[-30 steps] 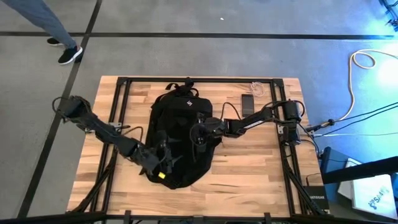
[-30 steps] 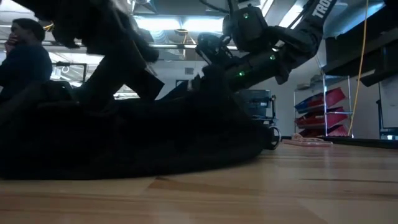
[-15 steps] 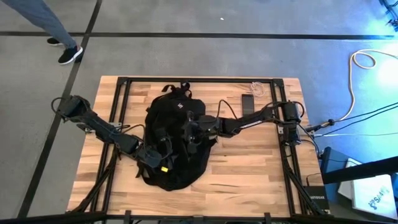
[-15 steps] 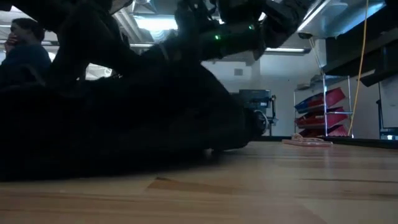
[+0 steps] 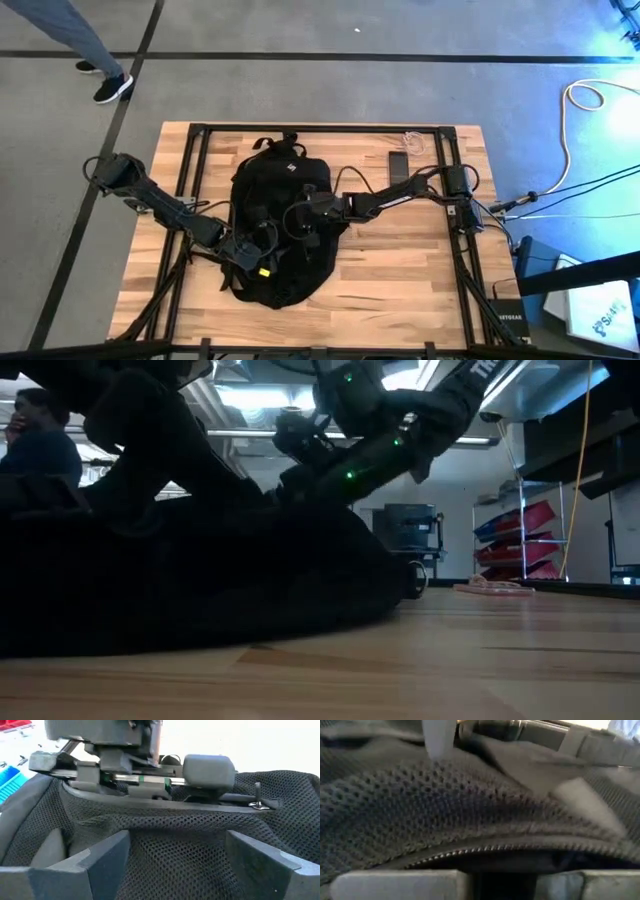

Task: Unpack backpack
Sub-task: Open the black backpack

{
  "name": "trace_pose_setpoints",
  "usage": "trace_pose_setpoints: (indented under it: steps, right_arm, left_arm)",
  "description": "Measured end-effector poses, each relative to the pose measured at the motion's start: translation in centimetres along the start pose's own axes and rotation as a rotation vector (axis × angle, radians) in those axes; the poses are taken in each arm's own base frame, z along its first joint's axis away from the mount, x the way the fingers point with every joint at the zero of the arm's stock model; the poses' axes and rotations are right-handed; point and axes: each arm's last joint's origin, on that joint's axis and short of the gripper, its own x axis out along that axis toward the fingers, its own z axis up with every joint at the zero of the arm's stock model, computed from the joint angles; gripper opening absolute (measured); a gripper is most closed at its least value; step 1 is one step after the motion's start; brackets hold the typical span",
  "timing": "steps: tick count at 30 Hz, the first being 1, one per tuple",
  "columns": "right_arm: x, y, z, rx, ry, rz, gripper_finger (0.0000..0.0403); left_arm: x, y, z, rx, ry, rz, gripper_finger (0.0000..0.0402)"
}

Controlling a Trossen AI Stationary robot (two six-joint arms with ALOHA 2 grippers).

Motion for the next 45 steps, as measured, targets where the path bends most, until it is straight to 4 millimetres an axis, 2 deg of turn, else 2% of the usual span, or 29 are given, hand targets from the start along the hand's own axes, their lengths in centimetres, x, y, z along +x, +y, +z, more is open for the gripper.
trace_pose_setpoints:
  steps: [5, 8, 11, 14, 19, 22, 24, 27, 32, 36, 40, 45]
  right_arm:
    - [-0.5, 0.7, 1.5, -0.048, -0.039, 0.064, 0.0061]
    - [-0.4, 1.2, 2.1, -0.099, 0.004, 0.099, 0.0084]
    - [0.0, 1.3, 1.4, -0.137, 0.08, 0.076, 0.0135]
    - [0.4, 1.4, 0.3, -0.155, 0.152, 0.036, 0.0203]
    - [-1.9, 1.3, 2.8, -0.167, 0.119, 0.024, 0.0307]
    - [-4.4, 1.8, 4.6, -0.153, 0.127, 0.039, 0.0342]
    - [-5.8, 2.1, 5.0, -0.146, 0.19, 0.028, 0.0357]
    - [-6.9, 2.1, 4.1, -0.139, 0.341, -0.02, 0.0369]
    - [-7.2, 1.9, 3.8, -0.103, 0.381, -0.045, 0.0372]
    - [-7.4, 1.6, 2.3, -0.125, 0.482, -0.109, 0.0372]
    - [-6.5, 0.3, 1.5, -0.082, 0.403, -0.132, 0.0361]
    - [-4.9, -0.8, 0.6, -0.014, 0.272, -0.073, 0.0338]
  left_arm:
    - [0.0, 0.0, 0.0, -0.001, 0.003, -0.006, 0.031]
    - [0.0, 0.0, 0.0, 0.002, 0.004, -0.008, 0.031]
    - [0.0, -0.1, 0.0, 0.002, 0.004, -0.011, 0.031]
    - [0.0, -0.1, 0.0, 0.002, 0.006, -0.023, 0.031]
    - [-0.1, -0.2, -0.1, 0.019, 0.007, -0.032, 0.031]
    - [-0.1, -0.2, -0.1, 0.027, 0.006, -0.033, 0.031]
    - [-0.2, -0.3, -0.1, 0.029, 0.006, -0.039, 0.031]
    - [-0.2, -0.4, -0.1, 0.033, 0.011, -0.072, 0.031]
    - [-0.2, -0.4, -0.1, 0.033, 0.013, -0.075, 0.031]
    - [-0.2, -0.4, -0.1, 0.031, 0.014, -0.078, 0.031]
    - [-0.2, -0.4, -0.1, 0.051, 0.014, -0.08, 0.031]
    - [-0.1, -0.3, -0.1, 0.041, 0.015, -0.074, 0.031]
